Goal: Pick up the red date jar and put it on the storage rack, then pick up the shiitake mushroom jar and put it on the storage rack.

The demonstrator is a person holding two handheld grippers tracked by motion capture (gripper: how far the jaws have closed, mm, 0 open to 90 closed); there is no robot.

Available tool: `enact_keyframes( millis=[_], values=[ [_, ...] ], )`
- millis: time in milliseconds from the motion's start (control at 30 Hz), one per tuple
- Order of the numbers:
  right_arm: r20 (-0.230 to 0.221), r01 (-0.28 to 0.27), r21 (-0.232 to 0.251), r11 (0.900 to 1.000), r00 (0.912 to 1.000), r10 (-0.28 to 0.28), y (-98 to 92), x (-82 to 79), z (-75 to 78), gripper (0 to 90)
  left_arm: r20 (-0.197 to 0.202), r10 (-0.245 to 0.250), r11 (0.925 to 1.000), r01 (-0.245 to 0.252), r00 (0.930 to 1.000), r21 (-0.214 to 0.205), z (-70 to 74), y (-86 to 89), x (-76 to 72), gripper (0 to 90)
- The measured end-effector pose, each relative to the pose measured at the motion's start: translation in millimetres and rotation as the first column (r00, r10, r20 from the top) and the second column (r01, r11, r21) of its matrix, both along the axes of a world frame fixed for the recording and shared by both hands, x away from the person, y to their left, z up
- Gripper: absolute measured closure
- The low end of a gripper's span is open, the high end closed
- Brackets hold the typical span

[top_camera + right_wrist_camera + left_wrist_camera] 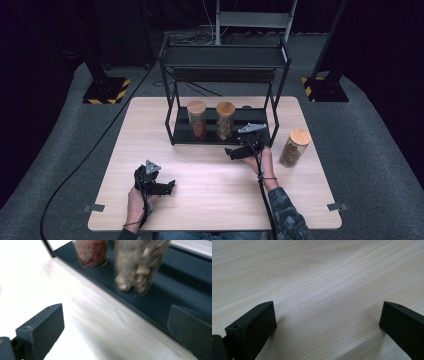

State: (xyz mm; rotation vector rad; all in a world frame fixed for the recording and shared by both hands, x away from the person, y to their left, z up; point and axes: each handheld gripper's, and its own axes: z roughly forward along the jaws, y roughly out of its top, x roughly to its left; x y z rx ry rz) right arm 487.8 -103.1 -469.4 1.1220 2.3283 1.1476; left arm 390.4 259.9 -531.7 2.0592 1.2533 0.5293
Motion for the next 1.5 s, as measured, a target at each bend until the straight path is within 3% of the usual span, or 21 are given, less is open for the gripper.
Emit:
enact_keyframes(
  millis=[400,567,733,1033,1233,1400,1500],
  values=[
    [-0.022,-0.066,-0.03,0.9974,0.9976,0.066,-9.5,-59.7,-25.2,0.0,0.0,0.0,1.0,0.0,1.0,-0.001,0.0,0.0,0.0,0.0],
    [-0.013,-0.055,-0.057,0.9968,0.9984,0.055,-20.1,-87.4,-33.9,0.0,0.001,0.001,1.0,-0.001,1.0,-0.002,-0.1,-0.1,0.0,0.0],
    [-0.027,-0.046,-0.048,0.9978,0.9986,0.045,-39.4,-117.2,-41.7,0.0,0.002,0.004,1.0,-0.004,1.0,-0.006,-0.2,-0.4,0.0,0.0],
    [-0.026,0.071,0.004,0.9975,0.9972,-0.071,-87.2,-152.9,-51.0,0.0,0.0,0.0,1.0,0.0,1.0,-0.001,0.0,-0.1,0.0,0.0],
    [-0.028,0.185,0.049,0.9816,0.9826,-0.184,-111.3,-165.7,-58.0,0.0,0.0,0.001,1.0,-0.001,1.0,0.0,0.0,-0.1,0.1,0.0],
    [-0.037,0.231,0.076,0.97,0.9728,-0.229,-127.7,-170.3,-59.5,0.0,0.002,0.002,1.0,-0.002,1.0,0.002,0.0,-0.4,-0.1,0.1],
    [-0.023,0.256,0.05,0.9653,0.9665,-0.256,-136.0,-169.5,-56.9,0.0,0.002,0.004,1.0,-0.004,1.0,0.002,0.0,-0.8,-0.3,0.2]
  ],
)
